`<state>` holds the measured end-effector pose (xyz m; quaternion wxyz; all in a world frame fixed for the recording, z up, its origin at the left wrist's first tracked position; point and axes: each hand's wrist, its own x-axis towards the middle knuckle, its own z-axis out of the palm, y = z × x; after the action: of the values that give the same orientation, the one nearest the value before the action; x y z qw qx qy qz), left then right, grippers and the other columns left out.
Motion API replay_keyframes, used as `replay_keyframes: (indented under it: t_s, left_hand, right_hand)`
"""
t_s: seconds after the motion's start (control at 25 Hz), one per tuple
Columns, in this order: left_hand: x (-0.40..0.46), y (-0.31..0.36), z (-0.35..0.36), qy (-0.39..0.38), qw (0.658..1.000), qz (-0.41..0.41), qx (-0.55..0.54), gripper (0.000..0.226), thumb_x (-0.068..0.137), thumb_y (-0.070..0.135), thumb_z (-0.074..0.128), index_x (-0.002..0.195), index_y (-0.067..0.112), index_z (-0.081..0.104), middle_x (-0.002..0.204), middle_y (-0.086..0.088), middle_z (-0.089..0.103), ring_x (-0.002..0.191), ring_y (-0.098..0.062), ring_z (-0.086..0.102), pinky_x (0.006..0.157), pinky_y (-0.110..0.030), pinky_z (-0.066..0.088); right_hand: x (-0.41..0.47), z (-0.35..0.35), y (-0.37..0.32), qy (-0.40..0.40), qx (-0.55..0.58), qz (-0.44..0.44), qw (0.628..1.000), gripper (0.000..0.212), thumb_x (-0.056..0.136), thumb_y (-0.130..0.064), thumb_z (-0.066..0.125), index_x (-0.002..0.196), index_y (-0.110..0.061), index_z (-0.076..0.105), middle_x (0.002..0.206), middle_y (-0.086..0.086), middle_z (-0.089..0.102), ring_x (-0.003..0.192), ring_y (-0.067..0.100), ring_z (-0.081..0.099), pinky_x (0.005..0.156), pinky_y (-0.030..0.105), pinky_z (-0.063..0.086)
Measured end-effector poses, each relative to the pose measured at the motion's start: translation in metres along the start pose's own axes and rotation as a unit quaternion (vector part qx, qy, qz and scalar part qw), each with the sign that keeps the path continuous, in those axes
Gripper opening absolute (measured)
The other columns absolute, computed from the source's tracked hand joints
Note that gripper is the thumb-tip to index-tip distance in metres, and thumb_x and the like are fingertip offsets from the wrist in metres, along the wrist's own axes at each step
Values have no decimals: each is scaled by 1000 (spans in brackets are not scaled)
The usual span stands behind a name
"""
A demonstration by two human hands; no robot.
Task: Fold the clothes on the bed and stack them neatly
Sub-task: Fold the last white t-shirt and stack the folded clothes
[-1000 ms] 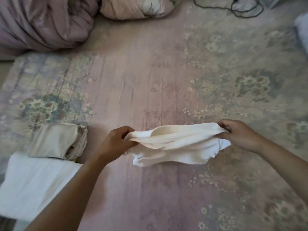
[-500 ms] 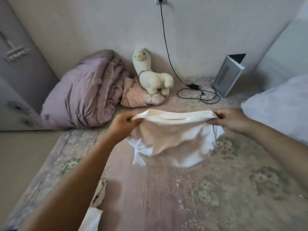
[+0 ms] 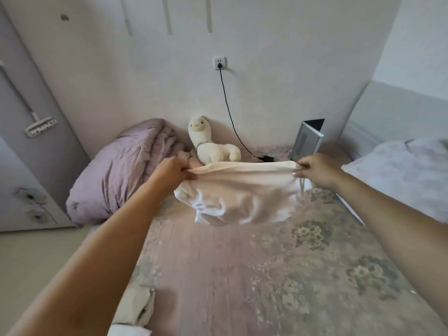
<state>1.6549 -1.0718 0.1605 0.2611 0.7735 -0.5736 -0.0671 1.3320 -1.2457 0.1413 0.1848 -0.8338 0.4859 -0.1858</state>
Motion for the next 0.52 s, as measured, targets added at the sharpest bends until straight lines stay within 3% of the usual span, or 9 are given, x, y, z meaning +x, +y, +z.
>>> replay_keyframes:
  t_s: [0.08, 0.2, 0.36, 0.52]
  left_hand:
    - [-9, 4, 1, 2, 1000, -6, -10, 25, 91, 14, 75, 75, -3, 66, 73, -22, 61, 80, -37, 60, 75, -38, 44]
    - [-25, -7, 10, -31, 995, -38, -83, 27, 94, 18, 72, 76, 1, 61, 75, -15, 57, 72, -24, 54, 68, -34, 42]
    - [-76, -45, 68, -221, 968, -78, -90, 20, 98, 24, 66, 87, 7, 64, 79, -7, 53, 73, -19, 48, 65, -31, 38]
    - [-155, -96, 169, -381, 904, -156, -116, 15, 100, 23, 64, 93, 9, 64, 73, -5, 50, 65, -16, 46, 55, -25, 41]
  right_hand:
    - [-12, 3, -2, -12, 27, 0, 1000, 28, 93, -15, 71, 73, -2, 58, 76, 13, 55, 77, 24, 52, 64, 37, 25]
    - [-37, 3, -3, -74, 85, -6, 994, 30, 92, -11, 74, 68, -10, 56, 71, 10, 50, 71, 21, 47, 63, 35, 27]
    - [-94, 48, 27, -235, 144, 23, 961, 30, 93, -5, 72, 69, -9, 55, 69, 4, 46, 68, 15, 46, 62, 32, 38]
    - [-147, 142, 80, -362, 127, 93, 919, 29, 92, 0, 71, 68, -7, 56, 67, 7, 47, 69, 17, 46, 62, 30, 38]
